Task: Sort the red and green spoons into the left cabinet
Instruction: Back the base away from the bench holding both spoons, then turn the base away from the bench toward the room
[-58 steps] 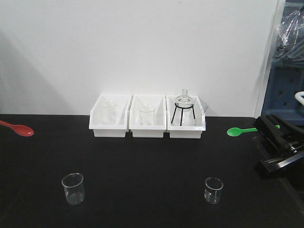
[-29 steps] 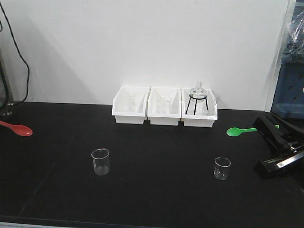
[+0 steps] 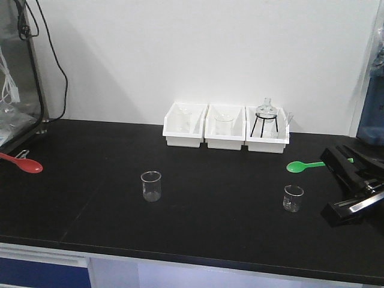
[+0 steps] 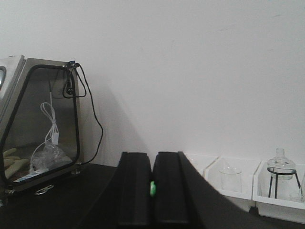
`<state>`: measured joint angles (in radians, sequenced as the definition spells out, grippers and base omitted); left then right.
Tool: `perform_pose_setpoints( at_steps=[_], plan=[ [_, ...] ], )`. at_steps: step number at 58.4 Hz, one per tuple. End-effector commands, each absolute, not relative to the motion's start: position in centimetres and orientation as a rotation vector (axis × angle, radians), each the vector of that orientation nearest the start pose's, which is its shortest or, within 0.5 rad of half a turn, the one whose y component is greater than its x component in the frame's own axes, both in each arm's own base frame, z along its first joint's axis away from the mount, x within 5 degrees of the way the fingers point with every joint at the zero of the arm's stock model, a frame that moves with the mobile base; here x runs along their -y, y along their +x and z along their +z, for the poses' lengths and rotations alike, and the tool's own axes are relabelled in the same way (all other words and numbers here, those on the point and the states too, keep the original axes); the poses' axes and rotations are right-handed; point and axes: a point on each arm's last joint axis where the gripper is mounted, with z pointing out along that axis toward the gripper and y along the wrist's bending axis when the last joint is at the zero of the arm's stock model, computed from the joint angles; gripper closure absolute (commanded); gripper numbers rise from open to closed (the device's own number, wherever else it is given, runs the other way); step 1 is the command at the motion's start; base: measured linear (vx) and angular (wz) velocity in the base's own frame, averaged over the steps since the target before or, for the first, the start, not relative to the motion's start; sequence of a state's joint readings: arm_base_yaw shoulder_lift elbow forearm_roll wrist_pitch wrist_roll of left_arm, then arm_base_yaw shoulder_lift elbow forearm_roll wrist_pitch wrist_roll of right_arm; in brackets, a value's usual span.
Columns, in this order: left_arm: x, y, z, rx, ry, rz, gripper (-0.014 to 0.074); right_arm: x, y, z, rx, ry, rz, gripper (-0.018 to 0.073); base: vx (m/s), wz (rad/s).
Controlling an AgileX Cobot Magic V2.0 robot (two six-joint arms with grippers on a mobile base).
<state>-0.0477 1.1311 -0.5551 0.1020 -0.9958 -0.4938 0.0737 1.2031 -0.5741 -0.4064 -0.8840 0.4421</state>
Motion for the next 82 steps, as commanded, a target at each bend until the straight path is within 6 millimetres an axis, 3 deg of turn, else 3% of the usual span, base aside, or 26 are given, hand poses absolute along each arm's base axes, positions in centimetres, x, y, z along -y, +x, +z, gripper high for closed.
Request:
perform_pose_setpoints(
  at_steps=[1, 38, 82],
  plan=[
    [1.84, 21.88, 35.76, -0.963, -0.116, -0.499, 0.054, -4.52, 23.57, 33.46, -1.166, -0.203, 0.429, 0.0479, -0.1, 0.15],
    [1.84, 21.88, 35.76, -0.963, -0.116, -0.499, 0.054, -4.52, 23.57, 33.46, -1.166, -0.203, 0.429, 0.0479, -0.06, 0.31],
    [1.83, 21.88, 35.76, -0.962, -0.118, -0.499, 0.054, -4.52, 23.57, 33.46, -1.166, -0.203, 0.429, 0.0479, 0.02, 0.72]
  ],
)
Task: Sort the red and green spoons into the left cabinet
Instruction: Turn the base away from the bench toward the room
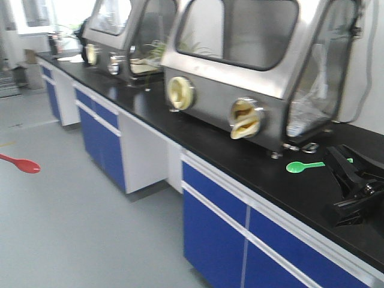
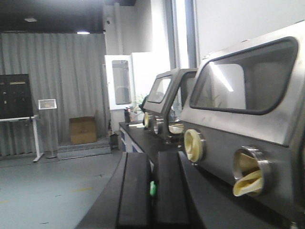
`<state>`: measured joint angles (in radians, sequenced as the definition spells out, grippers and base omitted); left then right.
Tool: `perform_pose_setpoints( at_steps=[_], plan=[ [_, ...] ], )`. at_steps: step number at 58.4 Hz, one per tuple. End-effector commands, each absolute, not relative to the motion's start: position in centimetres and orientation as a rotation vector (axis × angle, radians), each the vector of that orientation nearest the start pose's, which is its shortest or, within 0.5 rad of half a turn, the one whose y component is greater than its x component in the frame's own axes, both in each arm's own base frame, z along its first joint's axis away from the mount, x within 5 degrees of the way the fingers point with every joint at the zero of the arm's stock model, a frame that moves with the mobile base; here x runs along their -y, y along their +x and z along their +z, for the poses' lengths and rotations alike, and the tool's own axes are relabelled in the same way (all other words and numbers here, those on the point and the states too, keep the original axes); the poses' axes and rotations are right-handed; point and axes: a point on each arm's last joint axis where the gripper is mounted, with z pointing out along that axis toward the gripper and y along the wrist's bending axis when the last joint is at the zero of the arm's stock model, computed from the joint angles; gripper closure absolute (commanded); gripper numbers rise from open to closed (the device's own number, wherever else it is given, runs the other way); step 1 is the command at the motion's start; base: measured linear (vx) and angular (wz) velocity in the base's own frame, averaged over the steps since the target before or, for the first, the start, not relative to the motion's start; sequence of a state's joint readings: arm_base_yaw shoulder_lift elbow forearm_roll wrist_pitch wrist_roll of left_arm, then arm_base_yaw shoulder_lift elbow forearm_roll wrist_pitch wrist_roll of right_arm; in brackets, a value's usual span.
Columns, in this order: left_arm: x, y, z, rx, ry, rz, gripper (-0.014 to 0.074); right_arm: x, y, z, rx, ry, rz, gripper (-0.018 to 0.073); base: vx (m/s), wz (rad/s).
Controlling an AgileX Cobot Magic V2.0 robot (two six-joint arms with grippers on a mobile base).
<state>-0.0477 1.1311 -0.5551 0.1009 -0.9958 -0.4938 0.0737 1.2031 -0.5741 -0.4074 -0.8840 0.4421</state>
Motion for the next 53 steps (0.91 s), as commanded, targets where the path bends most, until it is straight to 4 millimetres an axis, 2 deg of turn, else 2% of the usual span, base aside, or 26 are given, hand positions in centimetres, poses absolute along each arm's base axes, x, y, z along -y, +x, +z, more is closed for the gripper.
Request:
perform_pose_setpoints(
  at_steps=[1, 53],
  plan=[
    [1.83, 21.88, 35.76, -0.962, -0.118, -0.499, 0.054, -4.52, 23.57, 33.46, -1.166, -0.203, 0.429, 0.0479, 0.1, 0.53],
    [1.83, 21.88, 35.76, -0.962, -0.118, -0.499, 0.054, -4.52, 23.57, 33.46, -1.166, -0.203, 0.429, 0.0479, 0.15, 0.49]
  ],
)
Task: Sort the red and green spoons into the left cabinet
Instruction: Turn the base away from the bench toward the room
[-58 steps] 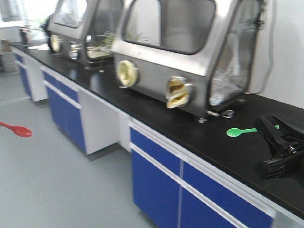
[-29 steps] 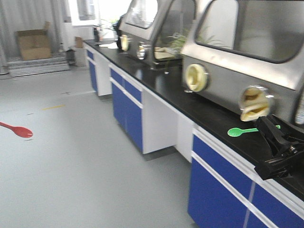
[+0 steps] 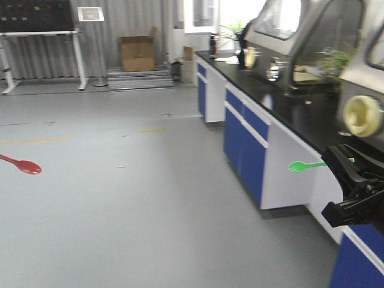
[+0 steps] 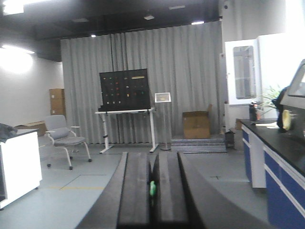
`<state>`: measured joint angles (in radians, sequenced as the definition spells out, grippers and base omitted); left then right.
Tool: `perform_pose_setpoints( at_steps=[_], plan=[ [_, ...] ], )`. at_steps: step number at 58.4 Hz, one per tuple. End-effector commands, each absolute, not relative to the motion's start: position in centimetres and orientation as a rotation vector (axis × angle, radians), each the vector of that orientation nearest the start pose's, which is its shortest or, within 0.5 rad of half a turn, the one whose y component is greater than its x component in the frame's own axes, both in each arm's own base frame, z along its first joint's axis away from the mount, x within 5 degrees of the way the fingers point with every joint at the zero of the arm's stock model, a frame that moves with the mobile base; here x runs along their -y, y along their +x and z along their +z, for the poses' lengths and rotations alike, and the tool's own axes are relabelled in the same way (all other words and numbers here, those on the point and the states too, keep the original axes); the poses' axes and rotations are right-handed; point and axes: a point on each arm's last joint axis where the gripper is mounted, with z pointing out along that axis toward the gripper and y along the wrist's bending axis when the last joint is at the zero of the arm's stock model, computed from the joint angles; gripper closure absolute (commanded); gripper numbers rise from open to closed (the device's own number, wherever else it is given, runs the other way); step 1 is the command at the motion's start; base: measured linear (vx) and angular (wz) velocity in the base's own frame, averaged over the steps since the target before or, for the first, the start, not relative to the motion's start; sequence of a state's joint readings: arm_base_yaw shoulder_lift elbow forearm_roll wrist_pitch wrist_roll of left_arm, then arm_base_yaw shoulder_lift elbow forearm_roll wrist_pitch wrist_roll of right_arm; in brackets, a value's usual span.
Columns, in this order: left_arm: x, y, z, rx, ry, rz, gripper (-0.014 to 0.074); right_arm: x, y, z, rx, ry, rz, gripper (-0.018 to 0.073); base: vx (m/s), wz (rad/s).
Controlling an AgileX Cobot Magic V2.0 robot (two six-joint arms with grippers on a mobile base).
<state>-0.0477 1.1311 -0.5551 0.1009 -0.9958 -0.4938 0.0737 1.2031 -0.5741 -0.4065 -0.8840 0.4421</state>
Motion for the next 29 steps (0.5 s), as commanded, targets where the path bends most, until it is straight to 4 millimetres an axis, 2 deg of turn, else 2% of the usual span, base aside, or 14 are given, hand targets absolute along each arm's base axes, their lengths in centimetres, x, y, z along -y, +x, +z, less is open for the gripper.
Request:
perform_pose_setpoints(
  at_steps=[1, 29],
  plan=[
    [1.83, 21.88, 35.76, -0.962, -0.118, -0.499, 0.054, -4.52, 23.57, 33.46, -1.166, -0.203, 0.429, 0.0479, 0.2, 0.53],
    [1.83, 21.88, 35.76, -0.962, -0.118, -0.499, 0.054, -4.52, 23.58, 33.45, -1.167, -0.203, 0.429, 0.0479, 0.24, 0.48]
  ],
)
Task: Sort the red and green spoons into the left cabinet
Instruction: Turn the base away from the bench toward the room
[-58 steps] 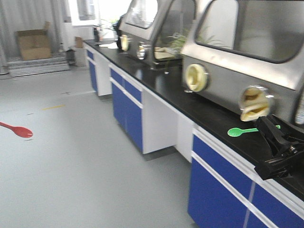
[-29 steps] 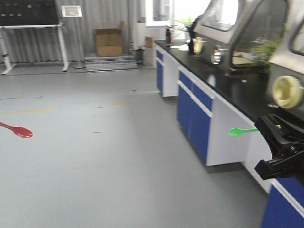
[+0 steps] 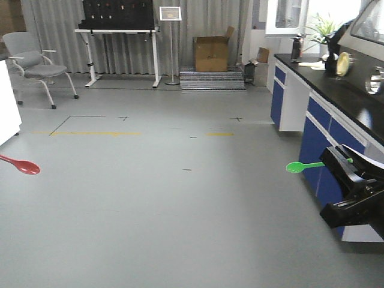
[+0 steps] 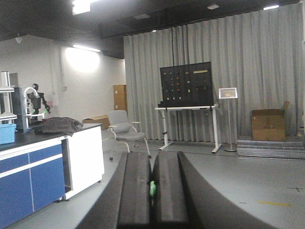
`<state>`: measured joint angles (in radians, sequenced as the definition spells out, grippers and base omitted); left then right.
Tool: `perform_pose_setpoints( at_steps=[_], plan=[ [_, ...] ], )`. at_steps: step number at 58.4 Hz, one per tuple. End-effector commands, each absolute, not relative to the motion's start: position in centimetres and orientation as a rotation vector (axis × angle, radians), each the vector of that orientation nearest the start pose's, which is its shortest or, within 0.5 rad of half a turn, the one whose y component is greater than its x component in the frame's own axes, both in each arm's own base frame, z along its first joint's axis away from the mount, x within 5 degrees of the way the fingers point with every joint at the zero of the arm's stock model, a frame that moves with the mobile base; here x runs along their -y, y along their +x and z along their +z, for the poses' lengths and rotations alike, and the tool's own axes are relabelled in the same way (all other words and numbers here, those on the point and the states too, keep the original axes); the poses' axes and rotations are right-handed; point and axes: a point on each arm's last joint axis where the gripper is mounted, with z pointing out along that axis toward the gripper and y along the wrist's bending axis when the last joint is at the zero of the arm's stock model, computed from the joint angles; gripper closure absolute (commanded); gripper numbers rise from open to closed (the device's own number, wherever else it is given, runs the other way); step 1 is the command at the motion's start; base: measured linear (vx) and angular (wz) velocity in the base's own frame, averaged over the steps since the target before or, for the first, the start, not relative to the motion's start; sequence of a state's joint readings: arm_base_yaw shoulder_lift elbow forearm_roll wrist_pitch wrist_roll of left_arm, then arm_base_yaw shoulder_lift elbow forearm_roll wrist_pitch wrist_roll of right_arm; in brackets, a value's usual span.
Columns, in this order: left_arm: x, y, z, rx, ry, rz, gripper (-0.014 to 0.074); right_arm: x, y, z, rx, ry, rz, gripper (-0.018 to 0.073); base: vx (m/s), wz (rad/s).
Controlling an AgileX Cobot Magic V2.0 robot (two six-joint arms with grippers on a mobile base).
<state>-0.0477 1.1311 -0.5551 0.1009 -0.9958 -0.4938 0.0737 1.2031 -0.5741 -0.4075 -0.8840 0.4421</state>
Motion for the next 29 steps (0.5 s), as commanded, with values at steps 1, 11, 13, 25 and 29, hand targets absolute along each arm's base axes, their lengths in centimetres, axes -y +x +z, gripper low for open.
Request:
perform_pose_setpoints(
  at_steps=[1, 11, 13, 25, 29],
  plan=[
    [1.83, 21.88, 35.76, -0.962, -0.118, -0.499, 0.054, -4.52, 23.58, 33.45, -1.167, -0.203, 0.429, 0.0479, 0.27, 0.37],
    [1.83, 21.88, 35.76, -0.962, -0.118, -0.499, 0.054, -4.52, 23.58, 33.45, -1.167, -0.203, 0.429, 0.0479, 0.27, 0.33],
    [1.83, 21.88, 35.76, -0.962, -0.118, -0.499, 0.054, -4.52, 23.58, 33.45, -1.167, -0.203, 0.429, 0.0479, 0.28, 0.29],
    [1.83, 21.88, 35.76, -0.962, -0.118, -0.499, 0.054, -4.52, 23.58, 33.45, -1.167, -0.203, 0.429, 0.0479, 0.29, 0.24],
    [1.83, 21.88, 35.76, -0.962, -0.118, -0.499, 0.054, -4.52, 23.58, 33.45, -1.167, -0.203, 0.429, 0.0479, 0.31, 0.2]
  ],
)
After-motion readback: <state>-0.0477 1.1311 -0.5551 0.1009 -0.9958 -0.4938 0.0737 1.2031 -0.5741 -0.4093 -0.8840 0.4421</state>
